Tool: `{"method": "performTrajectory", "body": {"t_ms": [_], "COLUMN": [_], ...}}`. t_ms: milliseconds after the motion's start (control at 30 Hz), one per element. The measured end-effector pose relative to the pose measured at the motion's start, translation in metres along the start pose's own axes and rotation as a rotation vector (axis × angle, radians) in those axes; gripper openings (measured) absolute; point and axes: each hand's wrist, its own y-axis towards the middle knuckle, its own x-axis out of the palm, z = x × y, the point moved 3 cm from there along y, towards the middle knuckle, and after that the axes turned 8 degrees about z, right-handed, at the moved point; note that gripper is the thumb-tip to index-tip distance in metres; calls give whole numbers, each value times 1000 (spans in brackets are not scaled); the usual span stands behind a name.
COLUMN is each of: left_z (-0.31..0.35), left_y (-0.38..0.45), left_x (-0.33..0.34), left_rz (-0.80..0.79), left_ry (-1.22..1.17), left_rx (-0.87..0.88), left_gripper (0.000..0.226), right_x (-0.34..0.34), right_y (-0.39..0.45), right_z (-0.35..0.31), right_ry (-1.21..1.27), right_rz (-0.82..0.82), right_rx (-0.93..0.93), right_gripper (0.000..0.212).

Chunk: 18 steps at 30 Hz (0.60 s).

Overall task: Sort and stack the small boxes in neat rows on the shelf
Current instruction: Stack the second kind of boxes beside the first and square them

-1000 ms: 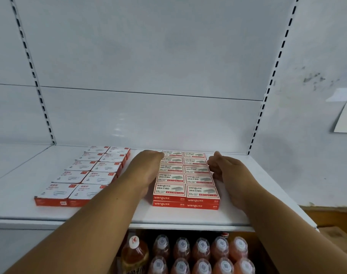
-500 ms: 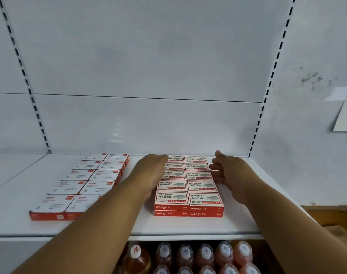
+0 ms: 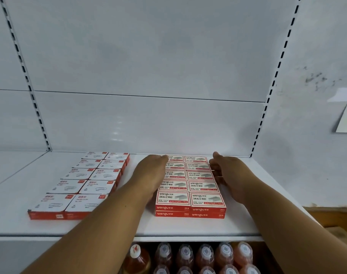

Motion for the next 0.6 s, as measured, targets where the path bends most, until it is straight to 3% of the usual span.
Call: {"method": "performTrajectory", "body": {"t_ms": [67,133,200,267,333,467,600], "left_z": [0,1,6,13,18,18,14], "left_y": [-1,1,11,22,30,36,45], "left_x": [1,1,-7,-15,-14,0,3], "left_rz": [-34,-34,39,86,50,-90,-130], "left_ry": [-22,26,283,578,749,877,907], "left_rx": [-25,-8,93,212,244,204,208], "left_gripper": [37,36,36,28,33,57,53], "right_x": [-1,-7,-12,-16,-13,6,13], "right_y": [0,7,17,24,29,41,46], "right_z": [0,-5,-13,-19,-22,-21,-16], "right_ry": [-46,-315,-624,-852,-1017,-1109,-1148], "right_rz": [17,71,67,-15,-56,-71,-59], "right_rx": [-10,-126,-242,-247,-243,-275,-283], "right_gripper": [38,32,33,46,62,67,54]}}
